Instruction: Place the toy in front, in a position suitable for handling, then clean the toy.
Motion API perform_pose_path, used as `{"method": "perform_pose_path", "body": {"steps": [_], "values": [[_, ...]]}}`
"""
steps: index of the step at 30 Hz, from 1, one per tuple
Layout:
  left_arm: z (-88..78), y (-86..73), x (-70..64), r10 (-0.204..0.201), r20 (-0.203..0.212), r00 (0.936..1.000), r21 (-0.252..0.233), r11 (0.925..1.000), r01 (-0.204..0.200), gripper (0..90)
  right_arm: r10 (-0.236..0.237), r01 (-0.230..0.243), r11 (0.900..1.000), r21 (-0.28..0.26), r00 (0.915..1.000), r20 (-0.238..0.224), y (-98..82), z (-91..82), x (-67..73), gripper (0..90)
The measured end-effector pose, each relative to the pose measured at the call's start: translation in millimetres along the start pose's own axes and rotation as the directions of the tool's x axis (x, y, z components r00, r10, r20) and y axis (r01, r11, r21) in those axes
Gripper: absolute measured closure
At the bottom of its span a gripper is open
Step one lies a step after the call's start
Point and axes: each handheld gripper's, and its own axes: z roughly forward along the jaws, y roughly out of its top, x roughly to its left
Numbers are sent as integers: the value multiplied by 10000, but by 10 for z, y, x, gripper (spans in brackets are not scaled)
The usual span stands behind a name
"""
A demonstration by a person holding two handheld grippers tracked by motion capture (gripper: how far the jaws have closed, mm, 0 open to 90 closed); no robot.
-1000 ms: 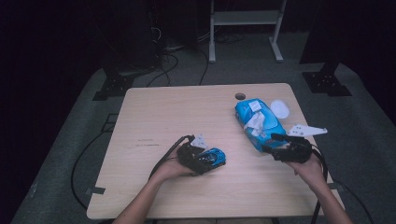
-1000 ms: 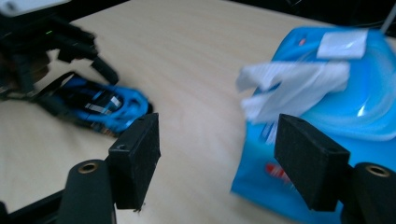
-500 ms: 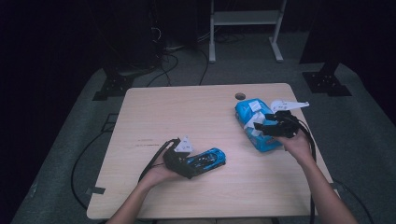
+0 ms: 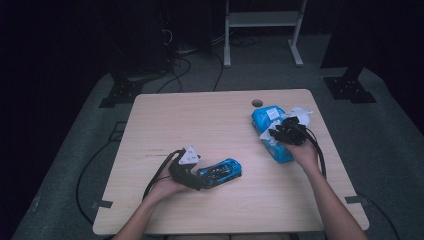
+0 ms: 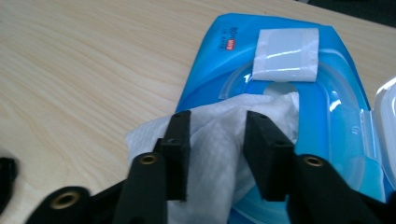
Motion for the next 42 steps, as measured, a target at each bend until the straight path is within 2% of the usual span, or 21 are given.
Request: {"method": "perform_pose_path", "body": {"steps": [2, 6, 8, 10, 11, 13, 15, 17, 19, 25, 31, 34, 37, 39, 41, 42], "values": [[-28, 7, 5, 61, -70, 10000, -121, 9999, -62, 99, 159, -159, 9999, -22, 9999, 29, -6, 14, -19, 675], [-98, 11, 13, -155, -294, 9994, -665, 9977, 135, 99, 206, -206, 9998, -15, 9997, 139, -10, 13, -31, 728], [-110, -3, 23, -132, -377, 9992, -609, 9981, 109, 99, 184, -183, 9998, -33, 9996, 194, -8, 9, -32, 760], [-105, -19, 26, -138, -355, 9993, -544, 9984, 119, 99, 187, -187, 9998, -32, 9996, 220, -9, -2, -33, 871], [-101, -24, 26, -78, -379, 9992, -462, 9989, 61, 99, 194, -193, 9998, -64, 9997, 151, -8, -13, -39, 881], [-91, -26, 18, -87, -372, 9993, -452, 9990, 70, 98, 364, -370, 9989, -295, 9992, -193, 8, -83, -34, 886], [-91, -25, 17, -73, -361, 9993, -446, 9990, 57, 98, 180, -190, 9979, -612, 9997, -176, 37, -173, -2, 885], [-93, -23, 23, -125, -294, 9995, -414, 9991, 113, 99, 299, -333, 9957, -869, 9987, -402, 62, -255, 6, 885], [-94, -30, 29, -18, -293, 9996, -298, 9996, 9, 99, 197, -244, 9946, -1007, 9987, -473, 89, -345, 28, 885], [-65, -54, 26, -68, -199, 9998, -179, 9998, 64, 98, -188, 92, 9902, -1392, 9975, -677, 135, -545, 118, 886], [-59, -25, 13, -89, -150, 9998, -198, 9998, 86, 93, -311, 29, 9774, -2114, 9910, -1302, 241, -747, 194, 885], [-66, -33, 3, -122, -103, 9999, -237, 9996, 119, 92, -659, 199, 9690, -2463, 9815, -1800, 286, -873, 338, 884], [-58, -44, -10, -31, -33, 10000, -121, 9999, 30, 93, -1283, 671, 9617, -2657, 9670, -2199, 304, -966, 522, 884], [-48, -43, -25, 73, -45, 10000, -71, 9999, -73, 93, -1786, 1091, 9564, -2710, 9524, -2469, 310, -1022, 694, 884], [-49, -40, -37, 123, -3, 9999, -74, 9999, -123, 92, -2065, 1287, 9533, -2732, 9379, -2788, 305, -1037, 822, 884], [-50, -39, -43, 117, 33, 9999, -103, 9999, -117, 92, -2262, 1457, 9518, -2697, 9277, -2971, 302, -1039, 911, 884]]}}
